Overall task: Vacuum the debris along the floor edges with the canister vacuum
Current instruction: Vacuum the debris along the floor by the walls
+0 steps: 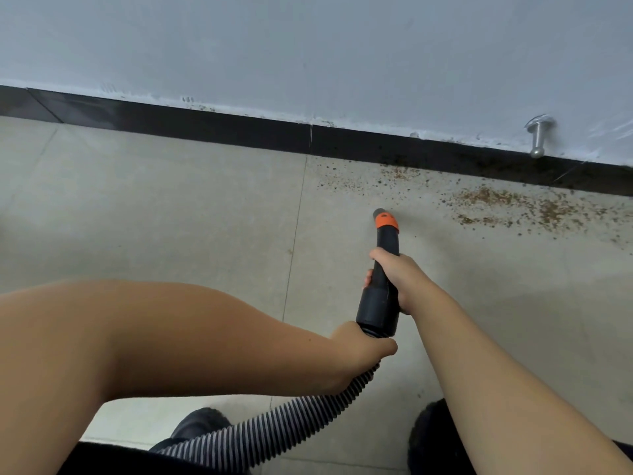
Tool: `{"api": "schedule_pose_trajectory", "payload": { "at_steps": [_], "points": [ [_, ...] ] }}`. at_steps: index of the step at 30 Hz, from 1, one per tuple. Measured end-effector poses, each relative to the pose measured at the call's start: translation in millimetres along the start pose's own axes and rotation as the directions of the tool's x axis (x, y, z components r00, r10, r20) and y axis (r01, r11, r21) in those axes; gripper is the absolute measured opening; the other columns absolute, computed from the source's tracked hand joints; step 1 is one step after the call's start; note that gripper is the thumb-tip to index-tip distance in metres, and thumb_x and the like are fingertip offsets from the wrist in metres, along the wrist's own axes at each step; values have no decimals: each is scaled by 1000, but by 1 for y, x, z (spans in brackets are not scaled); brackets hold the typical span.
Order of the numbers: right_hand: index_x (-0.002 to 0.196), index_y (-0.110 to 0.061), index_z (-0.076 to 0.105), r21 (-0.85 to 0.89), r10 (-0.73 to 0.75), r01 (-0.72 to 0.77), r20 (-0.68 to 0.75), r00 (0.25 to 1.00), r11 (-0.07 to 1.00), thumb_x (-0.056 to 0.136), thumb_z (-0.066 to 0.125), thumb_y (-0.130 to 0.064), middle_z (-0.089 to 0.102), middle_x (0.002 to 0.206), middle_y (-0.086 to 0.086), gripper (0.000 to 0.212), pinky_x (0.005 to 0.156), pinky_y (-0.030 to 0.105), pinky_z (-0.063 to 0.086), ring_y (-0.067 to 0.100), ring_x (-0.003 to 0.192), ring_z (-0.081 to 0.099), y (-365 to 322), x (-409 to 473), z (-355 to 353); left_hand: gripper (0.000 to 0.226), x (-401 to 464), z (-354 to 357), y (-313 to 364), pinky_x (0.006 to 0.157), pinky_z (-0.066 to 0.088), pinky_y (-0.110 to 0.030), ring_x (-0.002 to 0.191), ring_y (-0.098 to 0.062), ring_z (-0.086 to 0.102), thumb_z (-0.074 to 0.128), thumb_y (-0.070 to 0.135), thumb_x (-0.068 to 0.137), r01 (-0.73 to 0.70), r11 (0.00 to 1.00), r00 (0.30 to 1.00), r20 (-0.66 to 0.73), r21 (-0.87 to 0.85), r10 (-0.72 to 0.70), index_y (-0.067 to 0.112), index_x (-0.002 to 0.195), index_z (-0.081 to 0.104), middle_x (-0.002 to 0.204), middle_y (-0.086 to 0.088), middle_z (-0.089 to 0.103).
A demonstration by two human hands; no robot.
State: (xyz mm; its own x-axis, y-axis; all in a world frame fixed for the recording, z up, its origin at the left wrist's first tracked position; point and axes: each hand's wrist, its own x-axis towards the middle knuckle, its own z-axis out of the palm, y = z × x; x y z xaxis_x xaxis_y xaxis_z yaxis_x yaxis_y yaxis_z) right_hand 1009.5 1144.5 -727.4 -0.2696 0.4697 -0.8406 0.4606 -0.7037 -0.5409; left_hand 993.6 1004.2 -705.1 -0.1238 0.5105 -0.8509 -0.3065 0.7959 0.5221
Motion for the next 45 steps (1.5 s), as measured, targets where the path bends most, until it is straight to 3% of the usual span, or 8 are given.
{"api": "schedule_pose_trajectory", "payload": {
  "at_steps": [4, 12, 16, 27, 31, 37, 45],
  "points": [
    [90, -11, 45, 13, -25, 25, -19, 1000, 1000, 87, 57, -13, 56, 62, 9, 12, 57, 32, 51, 20, 44, 55, -5, 2, 7, 16, 0, -6, 4, 48, 41, -20, 50, -15, 47, 62, 18, 83, -16, 1000, 1000, -15, -19, 16, 10, 93, 52, 67, -4, 51],
    [93, -11, 49, -152, -32, 55, 148, 988, 987, 87, 60, -16, 58, 56, 6, 14, 54, 29, 52, 18, 43, 57, -24, 9, 64, 16, -3, -36, 4, 49, 40, -20, 52, -17, 46, 61, 19, 84, -29, 991, 988, -156, -127, 9, 11, 91, 48, 68, -4, 50],
    [91, -9, 48, -119, -39, 60, 169, 985, 991, 86, 60, -15, 57, 51, 6, 15, 57, 32, 50, 20, 44, 55, -36, 15, 78, 16, 1, -50, 14, 51, 41, -21, 50, -16, 46, 63, 17, 84, -56, 987, 977, -213, -148, 23, 11, 91, 51, 65, -4, 50],
    [88, -12, 47, 38, -25, 26, -26, 999, 999, 86, 59, -15, 58, 55, 5, 12, 55, 30, 49, 17, 42, 56, -38, 30, 6, 18, 22, -18, 39, 43, 40, -17, 51, -15, 47, 63, 17, 84, -41, 999, 999, -34, -2, 41, 10, 97, 52, 68, -4, 51],
    [89, -11, 48, 94, -14, 21, -78, 997, 995, 86, 61, -17, 58, 54, 5, 15, 54, 31, 49, 18, 43, 57, -49, 37, -8, 31, 30, -14, 51, 48, 42, -20, 52, -15, 48, 64, 18, 84, -65, 998, 997, -36, 0, 65, 5, 110, 55, 70, -5, 52],
    [92, -12, 48, -21, -31, 31, 28, 999, 999, 86, 61, -17, 59, 50, 4, 15, 58, 31, 51, 17, 44, 57, -60, 39, 19, 27, 30, -22, 50, 54, 43, -24, 52, -17, 46, 65, 16, 83, -64, 993, 993, -109, -101, 53, 6, 106, 54, 68, -6, 50],
    [93, -11, 49, -130, -26, 49, 177, 984, 990, 86, 61, -17, 59, 47, 4, 14, 58, 32, 52, 18, 44, 57, -53, 35, 73, 19, 19, -49, 31, 51, 42, -22, 51, -18, 47, 63, 17, 84, -45, 988, 973, -231, -146, 10, 9, 96, 51, 67, -6, 50]
  ]
}}
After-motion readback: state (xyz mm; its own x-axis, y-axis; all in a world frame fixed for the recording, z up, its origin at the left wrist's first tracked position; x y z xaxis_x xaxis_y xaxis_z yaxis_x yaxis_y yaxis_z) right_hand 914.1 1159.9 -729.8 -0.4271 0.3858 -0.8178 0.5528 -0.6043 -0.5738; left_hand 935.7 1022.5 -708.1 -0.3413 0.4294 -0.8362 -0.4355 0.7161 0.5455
